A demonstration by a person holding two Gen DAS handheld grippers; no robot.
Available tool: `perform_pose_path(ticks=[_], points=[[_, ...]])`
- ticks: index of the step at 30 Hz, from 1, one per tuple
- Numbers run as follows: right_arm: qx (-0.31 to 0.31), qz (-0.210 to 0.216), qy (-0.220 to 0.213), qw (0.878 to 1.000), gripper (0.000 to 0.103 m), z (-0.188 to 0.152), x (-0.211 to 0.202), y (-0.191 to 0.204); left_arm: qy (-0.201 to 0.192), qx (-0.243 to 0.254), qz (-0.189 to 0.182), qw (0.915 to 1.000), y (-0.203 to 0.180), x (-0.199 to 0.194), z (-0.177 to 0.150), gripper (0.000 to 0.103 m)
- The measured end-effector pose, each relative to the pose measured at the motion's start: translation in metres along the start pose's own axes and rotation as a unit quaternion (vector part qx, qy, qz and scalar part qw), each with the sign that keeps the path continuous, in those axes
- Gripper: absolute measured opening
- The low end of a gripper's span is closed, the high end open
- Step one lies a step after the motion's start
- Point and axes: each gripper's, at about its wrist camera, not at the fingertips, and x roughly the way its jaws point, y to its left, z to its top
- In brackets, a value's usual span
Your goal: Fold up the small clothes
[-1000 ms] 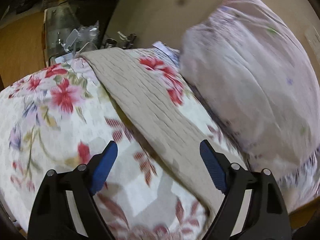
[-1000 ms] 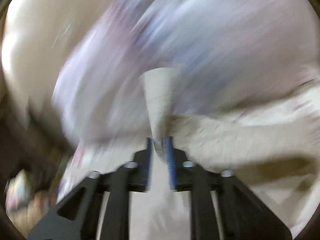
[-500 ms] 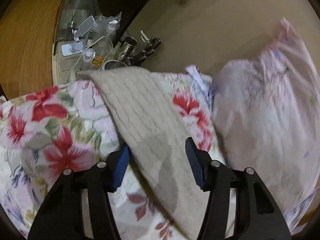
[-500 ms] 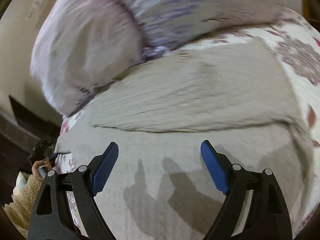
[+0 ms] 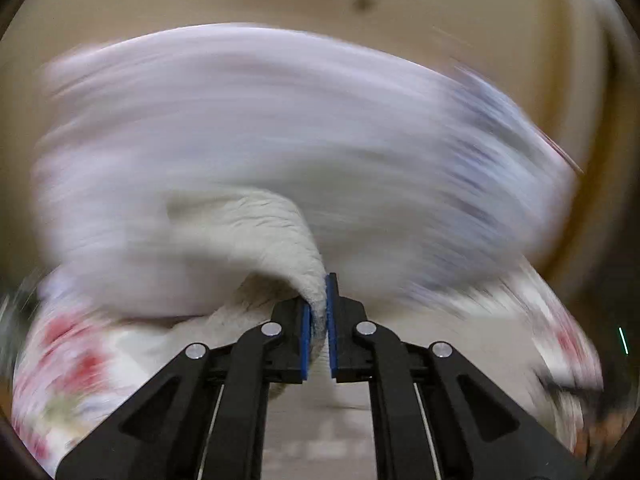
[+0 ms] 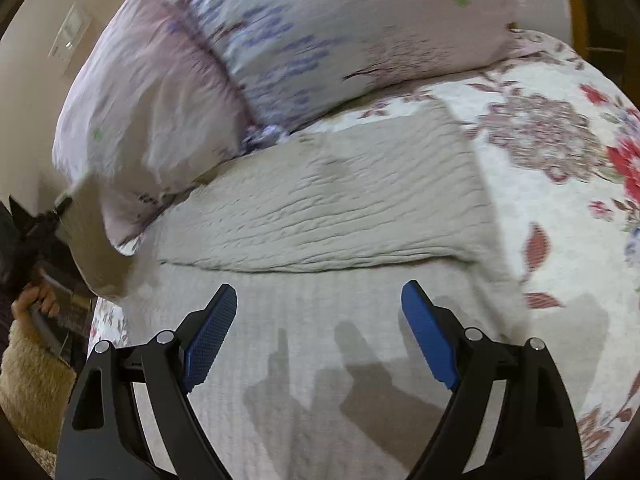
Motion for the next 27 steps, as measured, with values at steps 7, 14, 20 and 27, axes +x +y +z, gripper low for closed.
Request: perform_pose_path(ticks=[7,14,20,27], points=[[0.026,-0.032,-0.006,0.999,0.086,-0.011,-0.039,-0.049,0.107,0.057,-0.037,0.9919,-0.086,0.021,-0.077,0.050],[0.122,0.017,0.051,0.991,0.077,-0.056,-0.065,-0.112,0.190,-0.099,0.090,0.9725,0.026,-0.062,-0.170,0.066],[0.164,0.137,0.125,0.969,0.050,-0.104,-0.061,-0.113,0.226,-0.201,0.013,0.9531,0.024,-0.107,-0.230,0.055],[0.175,0.203,0.209,0.941,0.009,-0.147,-0.049,-0.094,0.250,-0.257,-0.061,0.9312,-0.004,-0.137,-0.266,0.029]])
